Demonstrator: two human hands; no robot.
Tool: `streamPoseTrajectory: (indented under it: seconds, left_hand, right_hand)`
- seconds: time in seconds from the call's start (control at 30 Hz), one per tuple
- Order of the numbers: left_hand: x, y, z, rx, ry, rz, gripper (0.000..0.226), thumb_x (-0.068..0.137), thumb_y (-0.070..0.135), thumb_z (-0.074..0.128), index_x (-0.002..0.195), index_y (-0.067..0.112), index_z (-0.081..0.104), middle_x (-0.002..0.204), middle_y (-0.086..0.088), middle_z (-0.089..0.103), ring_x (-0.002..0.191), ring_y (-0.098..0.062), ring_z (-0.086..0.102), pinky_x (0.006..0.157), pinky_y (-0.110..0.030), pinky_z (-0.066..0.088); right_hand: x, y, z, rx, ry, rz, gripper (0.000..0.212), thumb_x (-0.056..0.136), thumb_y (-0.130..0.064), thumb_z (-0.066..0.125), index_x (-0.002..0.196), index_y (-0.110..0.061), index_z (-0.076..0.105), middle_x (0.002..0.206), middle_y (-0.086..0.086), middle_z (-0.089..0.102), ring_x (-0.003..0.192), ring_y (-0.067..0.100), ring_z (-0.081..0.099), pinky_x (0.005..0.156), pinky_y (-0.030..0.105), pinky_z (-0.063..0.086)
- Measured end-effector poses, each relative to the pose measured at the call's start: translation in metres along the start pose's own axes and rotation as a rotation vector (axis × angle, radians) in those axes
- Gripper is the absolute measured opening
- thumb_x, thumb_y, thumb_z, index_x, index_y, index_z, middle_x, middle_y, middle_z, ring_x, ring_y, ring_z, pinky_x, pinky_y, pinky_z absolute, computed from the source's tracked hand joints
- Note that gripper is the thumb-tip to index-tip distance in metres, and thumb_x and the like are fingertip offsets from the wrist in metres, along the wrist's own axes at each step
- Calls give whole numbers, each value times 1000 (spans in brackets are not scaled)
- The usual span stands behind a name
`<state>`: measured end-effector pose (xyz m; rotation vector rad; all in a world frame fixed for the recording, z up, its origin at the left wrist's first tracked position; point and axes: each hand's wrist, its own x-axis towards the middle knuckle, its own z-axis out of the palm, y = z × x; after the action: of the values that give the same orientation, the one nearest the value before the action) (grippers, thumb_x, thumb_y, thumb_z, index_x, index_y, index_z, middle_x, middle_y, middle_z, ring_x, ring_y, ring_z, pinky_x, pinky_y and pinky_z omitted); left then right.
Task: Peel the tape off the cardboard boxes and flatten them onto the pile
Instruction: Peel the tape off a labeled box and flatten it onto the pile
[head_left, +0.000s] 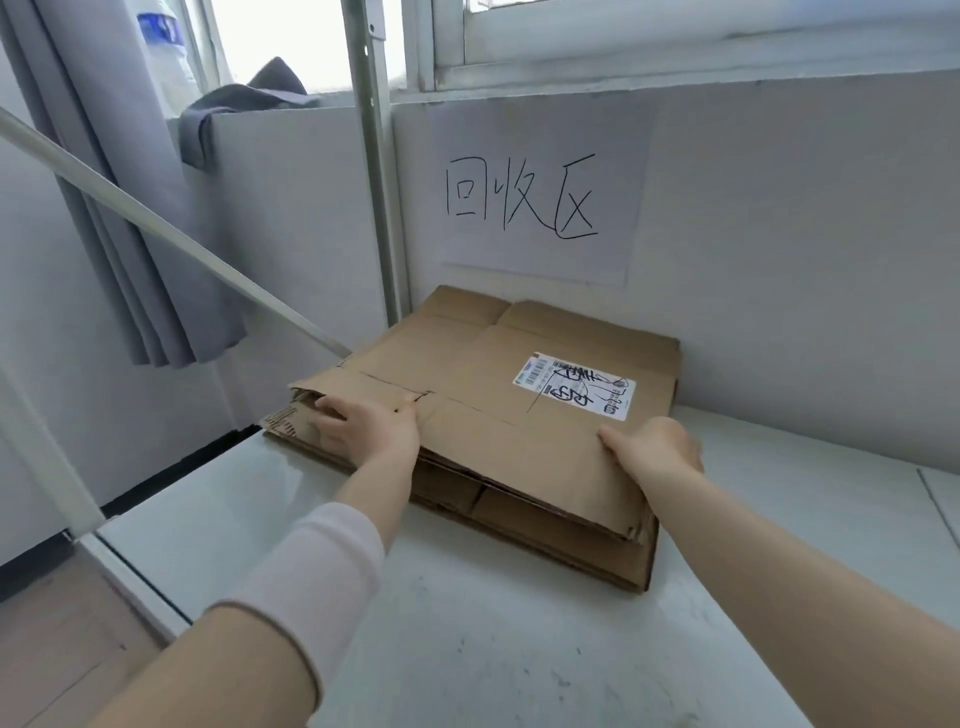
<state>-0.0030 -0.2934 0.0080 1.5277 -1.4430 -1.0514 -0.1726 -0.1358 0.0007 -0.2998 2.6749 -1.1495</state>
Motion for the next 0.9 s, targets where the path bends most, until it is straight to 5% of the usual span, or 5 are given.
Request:
streamPoseTrajectory:
  seconds: [0.13,0.3,0.47,0.6,0.9]
  left_hand:
    - [-15,6,-19,307,-21,167,90,88,36,60,147,-2,4,155,-23,-11,144,-36,-4,119,-40,7]
    - [-69,36,-42,776,-205,696,45,95,32,47,135,11,44,138,-13,46,130,-29,37,108,-36,26]
    - [-172,64,-39,1127,-415,1068,38,96,22,42,134,18,46,131,-7,55,122,-26,46,103,-32,30]
    - [-271,63,-11,1150,-497,1307,34,93,24,47,126,13,51,128,-10,54,121,-29,45,103,-35,31]
    - [-548,49,42,859,-739,1812,37,94,27,46,128,12,48,130,-9,54,121,-28,46,105,-35,29]
  right_hand:
    - [-5,-7,-7,-39,-26,53,55,75,-31,65,118,0,51,126,21,44,115,34,42,75,31,35]
    - [-35,-3,-45,19,-25,-123,56,82,-39,57,120,1,49,124,17,53,111,35,51,83,35,43]
    - [-101,56,-133,-379,9,-402,47,93,-37,47,127,-5,45,130,12,51,119,30,47,94,39,41]
    - [-150,142,-217,-727,166,-528,46,94,-38,42,131,-10,41,130,10,48,119,28,45,94,39,39]
    - [-241,333,-403,-872,427,-284,44,91,-32,50,129,-9,47,129,11,51,117,31,48,93,38,38]
